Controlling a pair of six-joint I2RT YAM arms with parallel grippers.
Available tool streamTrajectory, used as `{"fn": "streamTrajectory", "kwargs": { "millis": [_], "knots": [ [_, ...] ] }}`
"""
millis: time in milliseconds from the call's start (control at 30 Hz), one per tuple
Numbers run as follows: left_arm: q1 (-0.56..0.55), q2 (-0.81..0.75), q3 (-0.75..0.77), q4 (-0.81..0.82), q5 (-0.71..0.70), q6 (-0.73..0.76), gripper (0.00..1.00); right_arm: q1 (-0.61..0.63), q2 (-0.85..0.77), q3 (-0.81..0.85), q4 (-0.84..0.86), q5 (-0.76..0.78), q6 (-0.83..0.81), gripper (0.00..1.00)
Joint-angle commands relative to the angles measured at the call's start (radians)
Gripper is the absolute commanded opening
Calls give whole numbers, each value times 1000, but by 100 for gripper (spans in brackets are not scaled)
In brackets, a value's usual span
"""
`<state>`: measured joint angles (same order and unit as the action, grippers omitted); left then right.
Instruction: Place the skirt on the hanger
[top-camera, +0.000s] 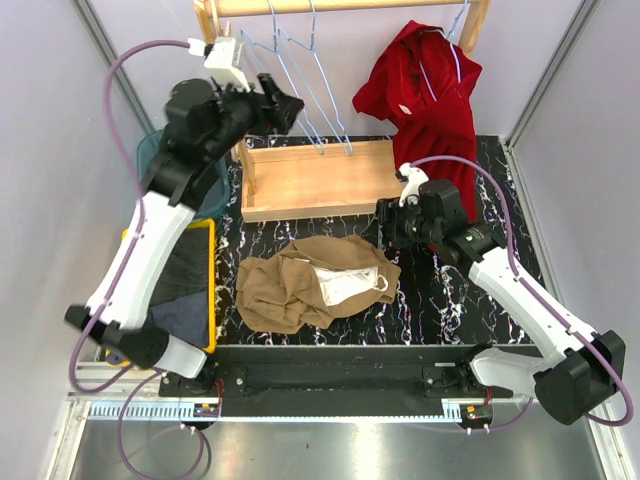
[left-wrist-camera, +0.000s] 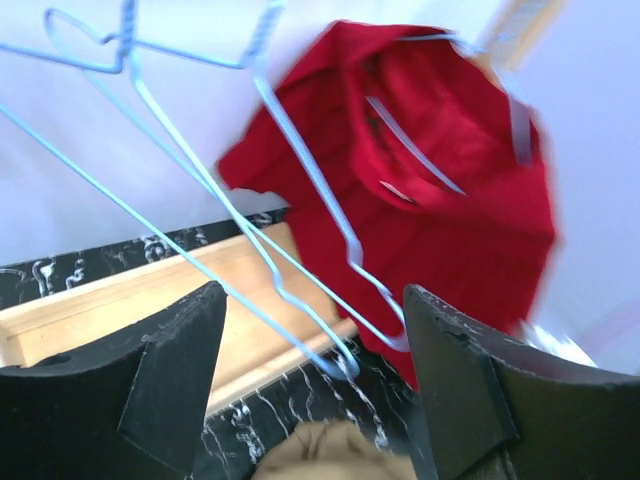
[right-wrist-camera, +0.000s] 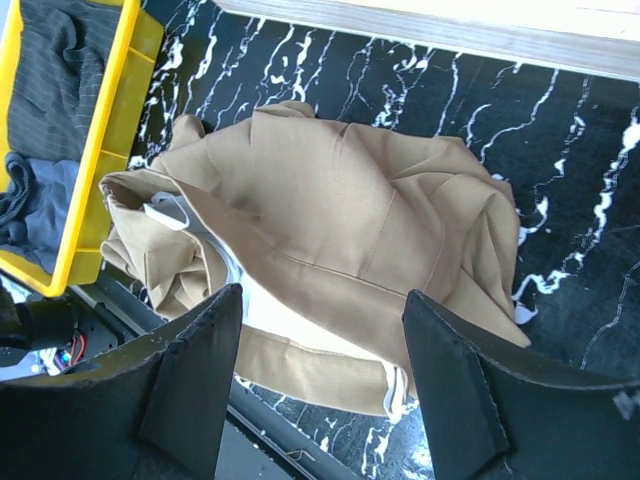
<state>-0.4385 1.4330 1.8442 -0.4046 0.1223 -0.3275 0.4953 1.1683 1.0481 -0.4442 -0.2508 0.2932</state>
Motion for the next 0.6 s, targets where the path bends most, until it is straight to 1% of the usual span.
{"fn": "streamTrajectory", "kwargs": {
  "millis": [0,33,100,133,200,233,333,567],
  "knots": [
    [-11,117,101,141,-140,-19,74,-4,5,-20,62,-50,23,73],
    [-16,139,133,144,-200,-12,74,-4,5,-29,70,-60,24,73],
    [-28,191,173,158,-260,25,74,-6,2,-37,82,-70,27,74],
    [-31,211,188,159,-320,50,74,-4,4,-39,87,-71,27,73],
    [-37,268,231,158,-360,71,74,-6,5,-42,94,-73,27,74],
    [-40,286,245,158,-412,85,74,-4,5,-42,98,-77,27,73],
    [-48,349,296,156,-492,143,74,-3,5,-48,101,-82,23,74],
    [-52,469,423,107,-573,212,73,-4,4,-60,102,-71,15,74]
  ]
}}
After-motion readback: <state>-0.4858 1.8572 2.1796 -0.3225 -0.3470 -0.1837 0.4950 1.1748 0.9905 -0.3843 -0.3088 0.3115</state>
